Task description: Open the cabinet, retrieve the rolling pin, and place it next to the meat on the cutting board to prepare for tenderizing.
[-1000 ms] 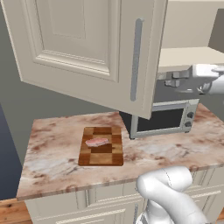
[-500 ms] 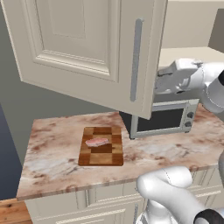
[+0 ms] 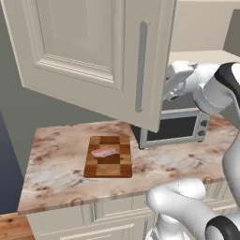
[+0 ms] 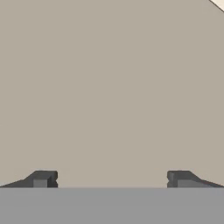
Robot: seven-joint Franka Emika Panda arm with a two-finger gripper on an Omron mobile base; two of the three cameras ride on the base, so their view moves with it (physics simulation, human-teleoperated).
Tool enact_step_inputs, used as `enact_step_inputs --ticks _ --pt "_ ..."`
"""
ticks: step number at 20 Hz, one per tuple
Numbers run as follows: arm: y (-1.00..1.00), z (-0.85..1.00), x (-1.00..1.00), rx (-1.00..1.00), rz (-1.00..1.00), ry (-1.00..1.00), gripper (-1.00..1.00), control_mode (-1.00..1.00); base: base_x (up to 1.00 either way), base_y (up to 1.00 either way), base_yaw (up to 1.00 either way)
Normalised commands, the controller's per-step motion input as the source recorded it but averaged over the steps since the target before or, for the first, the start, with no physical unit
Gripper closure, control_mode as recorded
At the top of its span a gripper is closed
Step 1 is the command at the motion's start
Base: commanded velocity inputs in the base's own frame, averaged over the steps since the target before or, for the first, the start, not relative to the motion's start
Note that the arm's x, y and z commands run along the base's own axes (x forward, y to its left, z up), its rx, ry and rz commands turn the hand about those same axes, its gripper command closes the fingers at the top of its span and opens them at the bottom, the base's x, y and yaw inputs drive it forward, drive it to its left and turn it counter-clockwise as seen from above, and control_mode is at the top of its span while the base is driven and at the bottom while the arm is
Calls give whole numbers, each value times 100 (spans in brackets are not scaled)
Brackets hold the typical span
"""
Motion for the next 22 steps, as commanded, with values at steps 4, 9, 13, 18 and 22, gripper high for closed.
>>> enact_step_inputs --ticks 4,9,13,18,22 --pt "56 0 -52 0 7 0 -100 -100 0 0 0" --pt "62 0 -55 0 5 0 -100 -100 0 0 0" --pt "72 0 -50 0 3 0 -100 -100 0 0 0" --pt "79 0 -30 0 3 1 -100 -100 0 0 0" --pt "89 -1 -14 -1 3 3 -100 -100 0 0 0"
